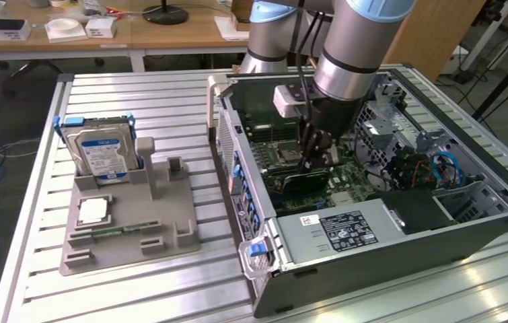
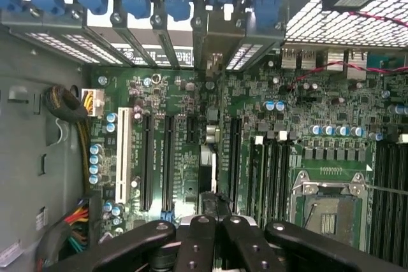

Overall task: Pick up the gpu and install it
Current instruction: 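Press down on the gpu until it lock into place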

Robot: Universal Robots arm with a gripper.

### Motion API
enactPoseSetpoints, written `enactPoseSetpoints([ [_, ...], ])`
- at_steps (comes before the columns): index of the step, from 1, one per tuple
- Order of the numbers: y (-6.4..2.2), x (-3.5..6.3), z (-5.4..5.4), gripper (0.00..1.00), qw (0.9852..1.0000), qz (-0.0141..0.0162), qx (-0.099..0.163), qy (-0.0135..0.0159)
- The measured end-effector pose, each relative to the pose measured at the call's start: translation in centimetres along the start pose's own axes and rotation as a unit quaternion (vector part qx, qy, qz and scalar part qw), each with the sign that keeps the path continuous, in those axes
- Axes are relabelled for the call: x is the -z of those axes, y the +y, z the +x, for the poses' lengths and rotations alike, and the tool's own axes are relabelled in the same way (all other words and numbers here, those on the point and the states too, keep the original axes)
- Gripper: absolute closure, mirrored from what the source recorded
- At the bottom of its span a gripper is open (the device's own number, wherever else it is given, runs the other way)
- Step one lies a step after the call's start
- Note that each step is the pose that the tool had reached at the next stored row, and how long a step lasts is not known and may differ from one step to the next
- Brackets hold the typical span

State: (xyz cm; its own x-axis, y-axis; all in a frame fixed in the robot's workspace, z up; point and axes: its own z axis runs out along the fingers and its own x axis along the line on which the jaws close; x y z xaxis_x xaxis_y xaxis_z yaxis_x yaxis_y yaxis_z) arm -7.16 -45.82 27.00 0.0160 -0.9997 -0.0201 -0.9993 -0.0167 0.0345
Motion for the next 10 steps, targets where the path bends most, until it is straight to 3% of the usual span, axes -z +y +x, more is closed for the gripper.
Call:
enactPoseSetpoints([
  [10, 0.07, -0.92, -0.16, 0.89, 1.0000, 0.0025, 0.000, 0.0003],
])
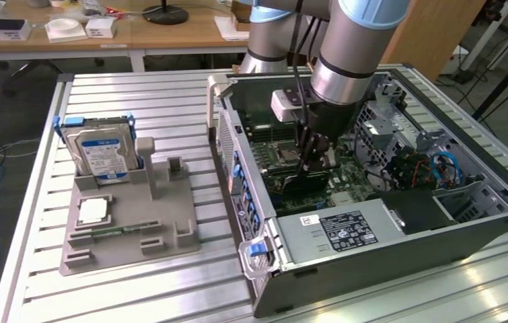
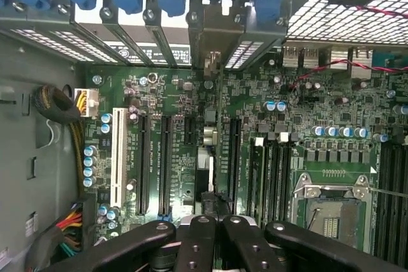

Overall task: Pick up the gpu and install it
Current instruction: 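Press down on the gpu until it lock into place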

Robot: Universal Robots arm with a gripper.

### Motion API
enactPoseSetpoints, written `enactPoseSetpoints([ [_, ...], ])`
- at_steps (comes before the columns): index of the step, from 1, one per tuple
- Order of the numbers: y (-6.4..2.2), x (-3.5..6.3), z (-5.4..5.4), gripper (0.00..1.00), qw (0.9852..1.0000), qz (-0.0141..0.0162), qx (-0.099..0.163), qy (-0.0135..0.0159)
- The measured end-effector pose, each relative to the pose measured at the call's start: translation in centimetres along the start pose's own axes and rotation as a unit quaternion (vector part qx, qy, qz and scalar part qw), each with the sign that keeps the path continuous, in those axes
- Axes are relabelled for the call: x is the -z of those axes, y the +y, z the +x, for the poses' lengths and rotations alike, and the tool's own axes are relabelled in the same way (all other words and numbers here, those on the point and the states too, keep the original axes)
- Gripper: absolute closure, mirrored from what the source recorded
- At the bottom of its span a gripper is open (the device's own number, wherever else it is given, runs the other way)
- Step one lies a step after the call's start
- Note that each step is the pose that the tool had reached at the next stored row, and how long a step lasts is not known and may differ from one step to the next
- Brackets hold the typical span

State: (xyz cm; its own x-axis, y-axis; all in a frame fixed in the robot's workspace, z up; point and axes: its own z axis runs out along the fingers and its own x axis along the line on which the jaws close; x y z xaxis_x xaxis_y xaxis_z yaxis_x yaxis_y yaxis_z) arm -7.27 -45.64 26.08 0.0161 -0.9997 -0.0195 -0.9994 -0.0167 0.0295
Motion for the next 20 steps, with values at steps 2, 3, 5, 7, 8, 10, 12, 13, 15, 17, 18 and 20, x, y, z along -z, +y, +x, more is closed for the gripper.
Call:
enactPoseSetpoints([
  [2, 0.00, -0.07, 0.0, 0.89, 1.0000, 0.0003, 0.000, -0.0001],
  [3, 0.00, -0.08, 0.0, 0.89, 1.0000, 0.0005, 0.000, -0.0005],
  [5, -0.01, 0.24, -0.1, 0.89, 1.0000, 0.0015, 0.000, -0.0022],
  [7, 0.04, 1.18, 0.0, 0.89, 1.0000, 0.0006, 0.000, -0.0007],
  [8, 0.04, 1.58, -0.1, 0.89, 1.0000, 0.0007, 0.000, -0.0009],
  [10, 0.06, 2.33, -0.1, 0.89, 1.0000, 0.0007, 0.000, -0.0008],
  [12, 0.09, 3.14, -0.1, 0.89, 1.0000, 0.0007, 0.000, -0.0008],
  [13, 0.10, 3.57, -0.1, 0.89, 1.0000, 0.0007, 0.000, -0.0008],
  [15, 0.13, 4.35, -0.1, 0.89, 1.0000, 0.0007, 0.000, -0.0008],
  [17, 0.14, 4.85, -0.1, 0.89, 1.0000, 0.0007, 0.000, -0.0008],
  [18, 0.14, 4.88, -0.1, 0.89, 1.0000, 0.0007, 0.000, -0.0008],
  [20, 0.14, 4.88, -0.1, 0.89, 1.0000, 0.0007, 0.000, -0.0008],
])
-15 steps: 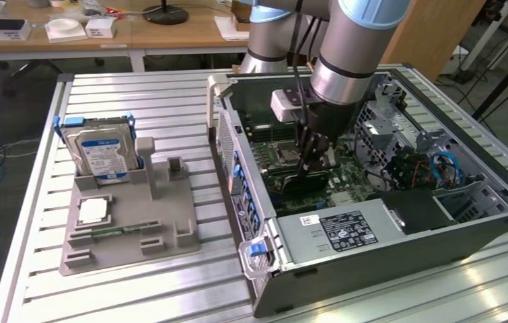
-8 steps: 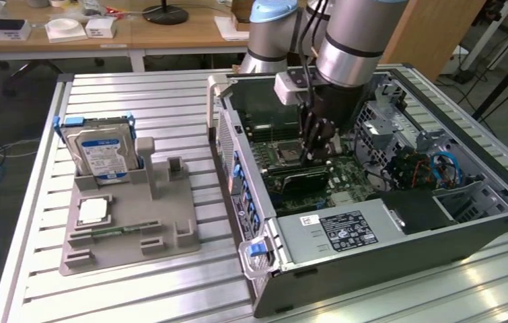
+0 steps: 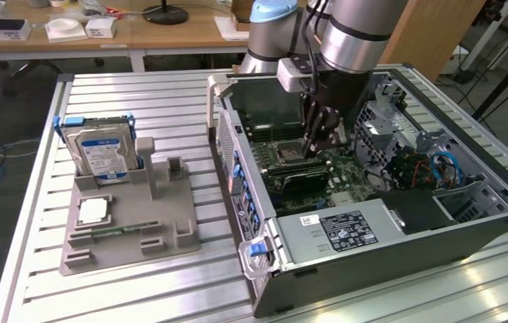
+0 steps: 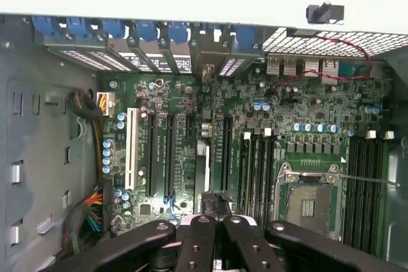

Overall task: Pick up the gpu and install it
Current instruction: 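Press down on the gpu until it lock into place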

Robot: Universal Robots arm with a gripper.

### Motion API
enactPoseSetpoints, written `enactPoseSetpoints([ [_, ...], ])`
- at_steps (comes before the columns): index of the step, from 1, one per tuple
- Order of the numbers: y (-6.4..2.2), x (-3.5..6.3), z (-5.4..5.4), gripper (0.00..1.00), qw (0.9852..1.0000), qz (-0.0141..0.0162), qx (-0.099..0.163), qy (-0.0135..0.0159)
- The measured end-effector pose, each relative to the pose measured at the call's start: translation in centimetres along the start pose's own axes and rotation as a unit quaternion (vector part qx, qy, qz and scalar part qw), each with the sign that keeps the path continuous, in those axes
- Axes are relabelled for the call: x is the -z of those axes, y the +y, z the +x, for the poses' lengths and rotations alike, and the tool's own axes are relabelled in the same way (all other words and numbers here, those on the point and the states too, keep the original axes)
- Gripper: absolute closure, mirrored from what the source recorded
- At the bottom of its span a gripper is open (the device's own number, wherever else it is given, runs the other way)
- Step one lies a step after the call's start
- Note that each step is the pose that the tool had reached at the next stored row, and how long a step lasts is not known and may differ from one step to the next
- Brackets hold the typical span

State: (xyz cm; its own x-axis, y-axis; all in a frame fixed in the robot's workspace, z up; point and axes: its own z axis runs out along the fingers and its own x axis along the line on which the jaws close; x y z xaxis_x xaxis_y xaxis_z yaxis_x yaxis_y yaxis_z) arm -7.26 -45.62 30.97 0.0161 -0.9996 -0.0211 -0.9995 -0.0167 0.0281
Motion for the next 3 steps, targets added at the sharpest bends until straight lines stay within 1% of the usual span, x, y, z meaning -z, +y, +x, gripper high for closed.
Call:
enactPoseSetpoints([
  [3, 0.00, 0.01, 0.00, 0.89, 1.0000, 0.0000, 0.000, 0.0000],
])
